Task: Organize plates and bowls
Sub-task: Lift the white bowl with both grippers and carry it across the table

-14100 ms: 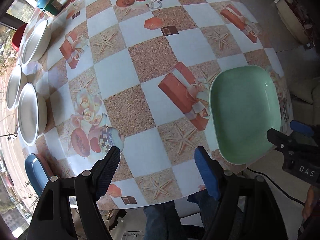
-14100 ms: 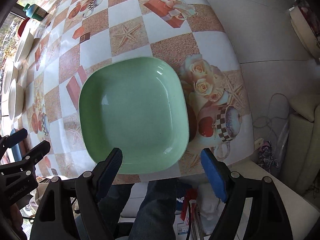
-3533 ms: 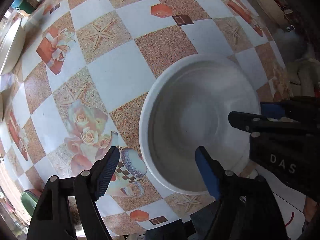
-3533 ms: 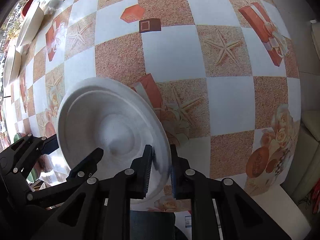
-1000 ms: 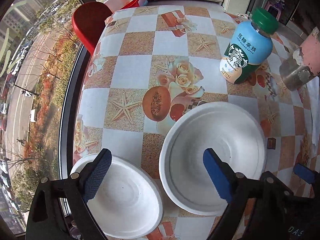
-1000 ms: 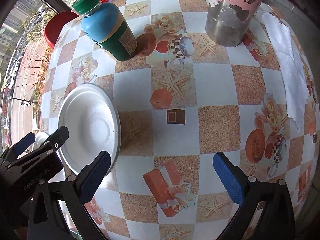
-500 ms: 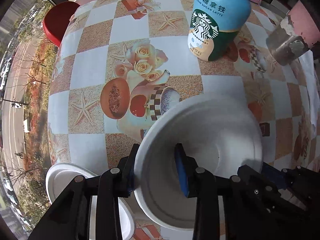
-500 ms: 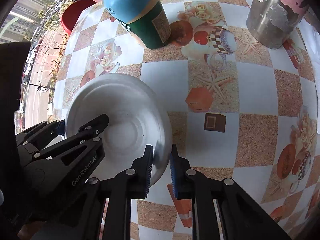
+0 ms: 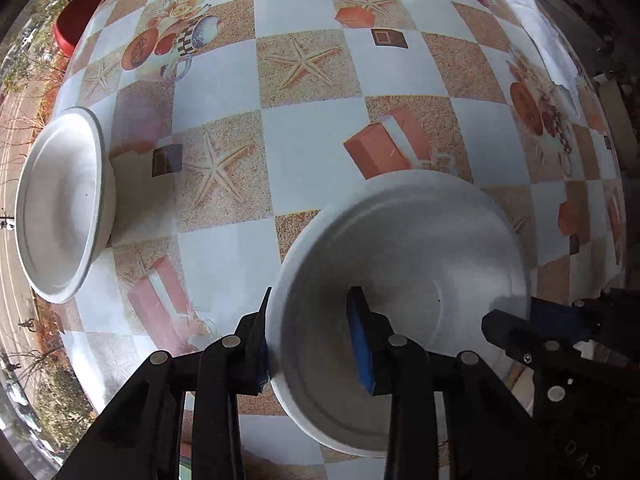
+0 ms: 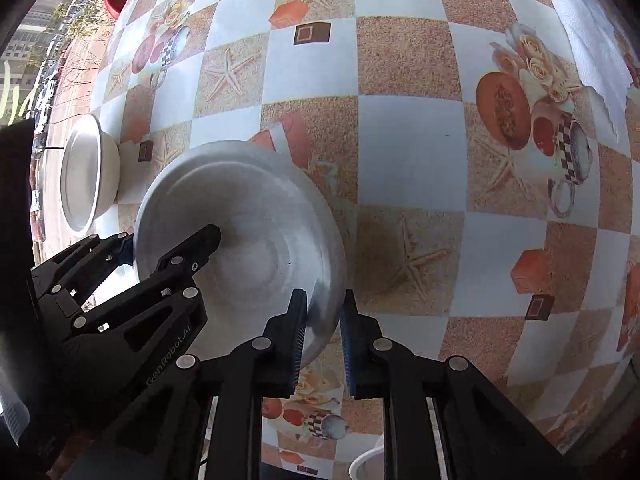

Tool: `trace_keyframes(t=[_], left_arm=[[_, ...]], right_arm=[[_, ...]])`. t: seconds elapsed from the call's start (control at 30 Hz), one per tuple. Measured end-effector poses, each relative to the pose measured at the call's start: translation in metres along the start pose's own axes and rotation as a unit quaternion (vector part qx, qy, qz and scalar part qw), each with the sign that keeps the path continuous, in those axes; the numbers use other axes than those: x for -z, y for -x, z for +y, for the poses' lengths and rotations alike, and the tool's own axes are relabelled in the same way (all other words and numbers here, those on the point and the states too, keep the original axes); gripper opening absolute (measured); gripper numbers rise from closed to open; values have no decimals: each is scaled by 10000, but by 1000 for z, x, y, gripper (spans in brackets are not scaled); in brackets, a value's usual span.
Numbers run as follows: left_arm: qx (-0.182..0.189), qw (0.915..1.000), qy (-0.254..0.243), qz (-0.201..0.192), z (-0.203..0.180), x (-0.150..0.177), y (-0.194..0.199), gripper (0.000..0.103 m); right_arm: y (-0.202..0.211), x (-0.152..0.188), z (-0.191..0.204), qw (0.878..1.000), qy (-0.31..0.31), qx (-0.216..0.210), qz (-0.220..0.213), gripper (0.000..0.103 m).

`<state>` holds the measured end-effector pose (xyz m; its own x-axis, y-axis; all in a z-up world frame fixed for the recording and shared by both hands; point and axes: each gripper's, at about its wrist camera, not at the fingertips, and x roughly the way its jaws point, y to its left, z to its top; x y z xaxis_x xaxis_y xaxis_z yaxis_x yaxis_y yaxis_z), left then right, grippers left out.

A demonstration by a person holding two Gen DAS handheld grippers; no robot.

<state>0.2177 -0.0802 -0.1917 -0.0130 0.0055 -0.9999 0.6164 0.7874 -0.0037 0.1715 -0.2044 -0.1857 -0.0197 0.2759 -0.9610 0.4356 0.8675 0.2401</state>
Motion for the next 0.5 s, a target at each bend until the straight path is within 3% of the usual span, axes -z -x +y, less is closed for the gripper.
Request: trace_keyframes(t=[0.23, 0.37, 0.5], left_arm=[[90, 9996, 118, -261, 2, 66, 34, 36], [186, 9987, -122, -466, -15, 83, 52, 36], [269, 9961, -587, -598, -52, 89, 63, 36]], right_arm=[[9, 70, 21, 9997, 190, 46, -111, 18], [26, 105, 25, 9990, 134, 80, -416, 18], [44, 137, 8, 9973, -302, 82, -668, 18]])
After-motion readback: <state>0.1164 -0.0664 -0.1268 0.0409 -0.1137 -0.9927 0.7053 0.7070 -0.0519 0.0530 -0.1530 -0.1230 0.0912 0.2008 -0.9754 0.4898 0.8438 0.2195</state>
